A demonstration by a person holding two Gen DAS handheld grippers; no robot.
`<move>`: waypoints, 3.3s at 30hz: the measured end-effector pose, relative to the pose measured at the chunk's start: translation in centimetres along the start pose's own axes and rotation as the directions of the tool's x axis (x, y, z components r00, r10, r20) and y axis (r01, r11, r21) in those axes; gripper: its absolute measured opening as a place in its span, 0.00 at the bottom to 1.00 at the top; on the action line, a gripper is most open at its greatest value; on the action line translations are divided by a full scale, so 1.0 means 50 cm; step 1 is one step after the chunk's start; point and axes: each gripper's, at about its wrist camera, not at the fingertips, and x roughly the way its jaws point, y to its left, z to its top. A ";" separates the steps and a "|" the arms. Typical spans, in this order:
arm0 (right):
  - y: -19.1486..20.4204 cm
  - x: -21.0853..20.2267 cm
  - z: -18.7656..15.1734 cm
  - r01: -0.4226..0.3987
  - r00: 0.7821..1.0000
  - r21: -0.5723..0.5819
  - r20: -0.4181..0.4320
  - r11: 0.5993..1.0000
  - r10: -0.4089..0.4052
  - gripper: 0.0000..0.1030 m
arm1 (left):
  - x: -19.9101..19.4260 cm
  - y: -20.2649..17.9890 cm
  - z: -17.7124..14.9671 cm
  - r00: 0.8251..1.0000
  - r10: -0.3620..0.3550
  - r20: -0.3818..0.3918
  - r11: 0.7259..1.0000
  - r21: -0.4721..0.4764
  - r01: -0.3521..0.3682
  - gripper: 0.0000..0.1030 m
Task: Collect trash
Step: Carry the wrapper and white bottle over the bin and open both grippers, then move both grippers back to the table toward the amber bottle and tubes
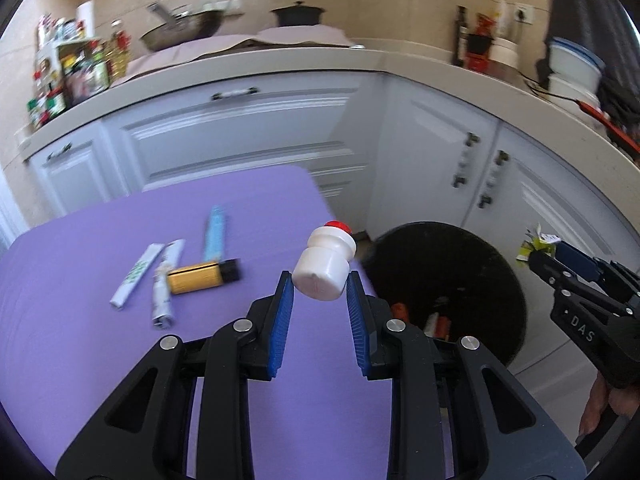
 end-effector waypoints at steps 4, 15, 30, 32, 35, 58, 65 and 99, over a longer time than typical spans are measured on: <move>-0.030 -0.001 -0.002 0.023 1.000 0.021 0.009 1.000 -0.024 0.38 | 0.015 -0.053 0.006 1.000 -0.021 0.001 0.999 0.037 0.021 0.26; -0.078 0.023 -0.009 0.062 0.998 0.044 0.025 0.997 -0.063 0.38 | 0.078 -0.139 0.013 0.999 -0.034 -0.028 0.996 0.081 0.036 0.26; -0.108 0.092 -0.011 0.075 0.997 0.086 0.012 0.994 -0.076 0.54 | 0.177 -0.187 0.021 0.996 -0.003 -0.090 0.995 0.102 0.013 0.47; -0.110 0.093 -0.011 0.077 0.997 0.090 0.012 0.993 -0.078 0.54 | 0.177 -0.185 0.020 0.996 -0.003 -0.092 0.995 0.103 0.013 0.49; -0.110 0.090 -0.012 0.081 0.996 0.092 0.015 0.992 -0.083 0.56 | 0.175 -0.177 0.020 0.996 0.001 -0.093 0.996 0.090 0.007 0.56; 0.017 0.040 0.019 -0.002 0.999 0.035 0.049 0.999 0.000 0.67 | 0.041 0.057 0.006 0.987 0.161 -0.023 0.985 -0.056 -0.162 0.72; 0.109 0.028 0.028 -0.080 0.995 -0.018 0.054 0.997 0.080 0.69 | -0.006 0.156 -0.016 0.969 0.245 -0.016 0.964 -0.103 -0.245 0.77; 0.511 0.129 0.027 -0.271 0.958 -0.210 -0.151 0.939 0.243 0.80 | -0.081 0.526 -0.153 0.885 0.442 -0.148 0.809 -0.361 -0.464 0.78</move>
